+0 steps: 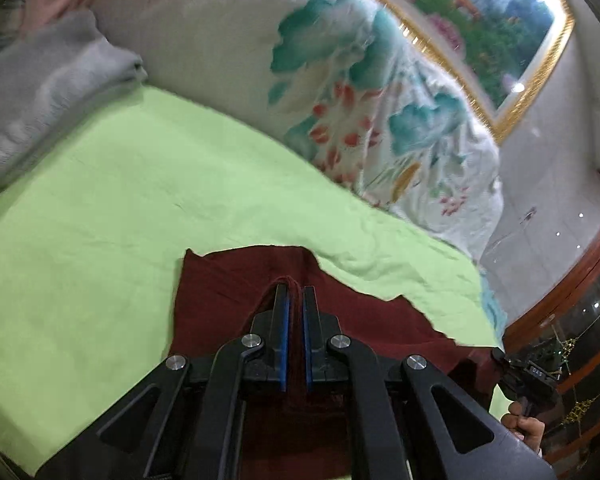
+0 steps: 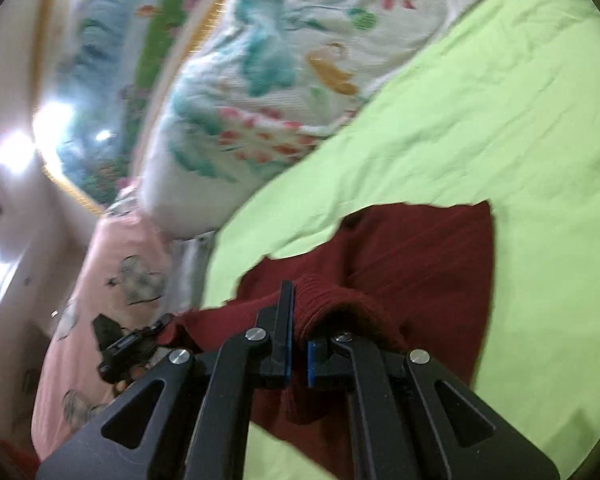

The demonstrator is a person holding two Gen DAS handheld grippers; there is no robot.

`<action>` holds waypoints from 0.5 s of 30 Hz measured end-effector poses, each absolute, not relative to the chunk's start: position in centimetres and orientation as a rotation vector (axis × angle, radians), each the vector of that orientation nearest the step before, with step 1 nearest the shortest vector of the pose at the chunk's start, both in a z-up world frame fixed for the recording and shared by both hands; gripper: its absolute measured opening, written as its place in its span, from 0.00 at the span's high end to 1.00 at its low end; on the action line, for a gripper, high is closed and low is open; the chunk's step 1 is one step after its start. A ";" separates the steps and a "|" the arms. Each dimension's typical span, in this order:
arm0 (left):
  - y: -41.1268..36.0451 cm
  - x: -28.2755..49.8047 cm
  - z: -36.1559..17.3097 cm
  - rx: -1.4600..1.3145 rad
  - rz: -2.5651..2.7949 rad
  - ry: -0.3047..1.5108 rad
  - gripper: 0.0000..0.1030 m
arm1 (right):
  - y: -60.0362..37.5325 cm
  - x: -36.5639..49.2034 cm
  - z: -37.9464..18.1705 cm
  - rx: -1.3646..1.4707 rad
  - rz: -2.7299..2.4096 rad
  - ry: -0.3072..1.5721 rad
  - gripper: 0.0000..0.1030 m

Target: Fold large clothes

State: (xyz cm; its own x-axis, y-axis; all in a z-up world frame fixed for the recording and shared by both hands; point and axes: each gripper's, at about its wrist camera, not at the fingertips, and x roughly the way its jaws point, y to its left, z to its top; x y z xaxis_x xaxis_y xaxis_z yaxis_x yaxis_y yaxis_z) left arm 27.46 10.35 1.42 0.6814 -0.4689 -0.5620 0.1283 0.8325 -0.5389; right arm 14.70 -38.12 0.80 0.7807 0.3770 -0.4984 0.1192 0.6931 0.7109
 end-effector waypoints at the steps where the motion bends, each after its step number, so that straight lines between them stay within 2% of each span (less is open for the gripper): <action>1: 9.9 28.8 0.5 -0.478 -0.326 0.775 0.96 | -38.5 15.6 0.1 0.810 0.132 0.699 0.95; 9: 8.7 34.2 -6.9 -0.460 -0.238 0.957 0.95 | -39.8 19.1 -5.7 0.860 0.015 0.863 0.93; 10: 8.9 34.0 -7.1 -0.471 -0.241 0.962 0.92 | -40.0 18.8 -5.8 0.873 0.021 0.860 0.92; 11: 9.1 33.6 -7.1 -0.481 -0.246 0.958 0.90 | -40.1 18.3 -5.6 0.878 0.024 0.849 0.89; 13: 9.4 31.9 -6.6 -0.487 -0.259 0.940 0.79 | -40.5 16.4 -4.4 0.863 -0.003 0.808 0.74; 14: 9.4 30.9 -6.3 -0.484 -0.266 0.930 0.77 | -40.5 15.6 -3.8 0.859 -0.014 0.782 0.64; 15: 9.3 29.9 -5.8 -0.483 -0.282 0.920 0.76 | -40.5 14.6 -3.1 0.855 -0.021 0.748 0.63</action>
